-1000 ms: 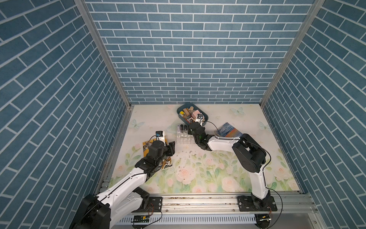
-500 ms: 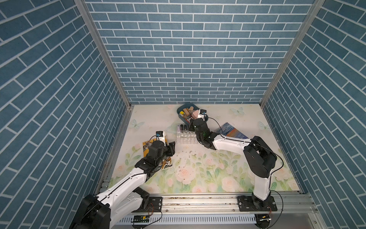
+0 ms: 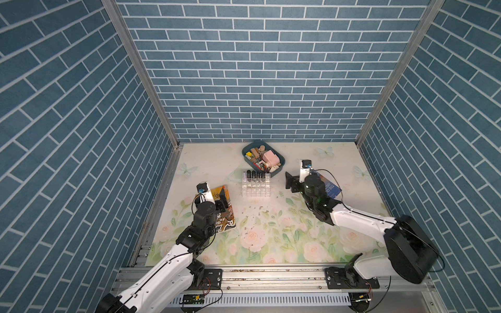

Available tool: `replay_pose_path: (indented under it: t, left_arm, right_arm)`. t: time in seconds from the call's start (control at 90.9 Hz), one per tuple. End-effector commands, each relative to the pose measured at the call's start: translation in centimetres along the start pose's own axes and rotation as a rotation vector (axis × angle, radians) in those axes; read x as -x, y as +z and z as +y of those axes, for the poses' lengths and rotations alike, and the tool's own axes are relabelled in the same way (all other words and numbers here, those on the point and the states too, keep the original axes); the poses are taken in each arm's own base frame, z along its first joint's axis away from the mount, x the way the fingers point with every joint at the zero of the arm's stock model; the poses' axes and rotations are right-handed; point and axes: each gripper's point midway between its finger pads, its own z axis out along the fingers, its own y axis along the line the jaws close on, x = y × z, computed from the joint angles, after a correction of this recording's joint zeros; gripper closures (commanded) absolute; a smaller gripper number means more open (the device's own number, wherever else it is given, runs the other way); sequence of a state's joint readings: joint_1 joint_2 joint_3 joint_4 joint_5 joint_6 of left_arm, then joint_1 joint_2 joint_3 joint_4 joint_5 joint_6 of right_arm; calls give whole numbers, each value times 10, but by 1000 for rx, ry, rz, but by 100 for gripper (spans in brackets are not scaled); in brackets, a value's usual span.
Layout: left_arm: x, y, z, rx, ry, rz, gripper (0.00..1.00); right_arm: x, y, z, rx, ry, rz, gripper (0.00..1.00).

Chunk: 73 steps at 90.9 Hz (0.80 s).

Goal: Arrange the lipsticks in the organizer
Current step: Reset both arms

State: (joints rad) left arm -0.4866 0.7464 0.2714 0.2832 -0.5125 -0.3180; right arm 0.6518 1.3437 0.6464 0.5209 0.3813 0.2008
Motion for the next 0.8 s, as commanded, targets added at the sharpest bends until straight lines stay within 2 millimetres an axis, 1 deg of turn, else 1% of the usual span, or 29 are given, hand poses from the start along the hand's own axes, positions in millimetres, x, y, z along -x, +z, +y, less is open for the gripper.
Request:
replay_pose_path:
  t: [0.0,0.011,0.033,0.055,0.077,0.11,0.154,0.198,0.253,0.308,0.33,0.341,0.396,0.407,0.44,0.484,0.539,0.605,0.649,0.671,0.693,0.715,0.748,0.792]
  left_arm:
    - [29,-9,56,312,36,-203,14]
    - [27,-9,60,327,47,-205,13]
    - [29,-9,66,353,48,-229,11]
    - [29,-8,71,373,46,-241,9]
    - [27,-6,75,383,49,-242,8]
    - [25,0,82,395,51,-235,8]
    - [24,7,86,391,35,-243,8]
    - [22,15,85,346,36,-241,7]
    - [16,28,79,282,48,-221,7]
    - [11,36,75,237,48,-217,7]
    - [10,40,73,217,48,-216,7]
    - [8,42,72,208,49,-214,7]
    - [3,50,71,181,67,-199,6]
    - [5,53,69,176,72,-198,6]
    - [4,60,65,151,105,-172,5]
    - [6,62,58,106,147,-185,3]
    - [6,65,53,66,181,-189,1]
    - [6,66,52,38,186,-203,0]
    - [5,64,48,15,192,-200,0]
    - [8,62,45,-2,194,-205,0]
    - [6,62,44,-14,199,-196,0]
    - [7,61,43,-19,200,-200,0]
    - [9,60,45,-8,201,-219,0]
    - [5,64,52,19,184,-216,0]
  right_arm:
    - [17,-28,-98,-308,-195,-109,3]
    - [19,-33,-109,-342,-180,-121,3]
    - [14,-39,-130,-397,-160,-126,2]
    - [11,-45,-145,-431,-136,-137,3]
    - [6,-53,-165,-478,-113,-145,3]
    - [1,-63,-184,-526,-83,-165,3]
    - [-8,-71,-195,-545,-68,-186,1]
    - [-16,-74,-202,-557,-51,-195,1]
    - [-27,-73,-205,-552,-31,-203,1]
    - [-42,-69,-209,-553,-15,-187,0]
    - [-44,-69,-210,-555,-8,-191,0]
    - [-49,-68,-210,-558,-9,-179,0]
    - [-50,-68,-215,-583,-15,-194,0]
    - [-51,-67,-214,-573,-17,-191,0]
    - [-49,-65,-210,-534,-26,-200,0]
    - [-53,-65,-207,-506,-40,-208,0]
    - [-53,-70,-205,-485,-37,-261,0]
    - [-56,-68,-196,-409,-61,-267,0]
    - [-58,-69,-196,-406,-61,-270,0]
    - [-57,-70,-197,-406,-56,-277,0]
    - [-62,-70,-198,-409,-50,-271,0]
    - [-60,-71,-199,-411,-47,-286,0]
    - [-61,-71,-200,-412,-45,-281,0]
    - [-63,-66,-202,-410,-38,-259,0]
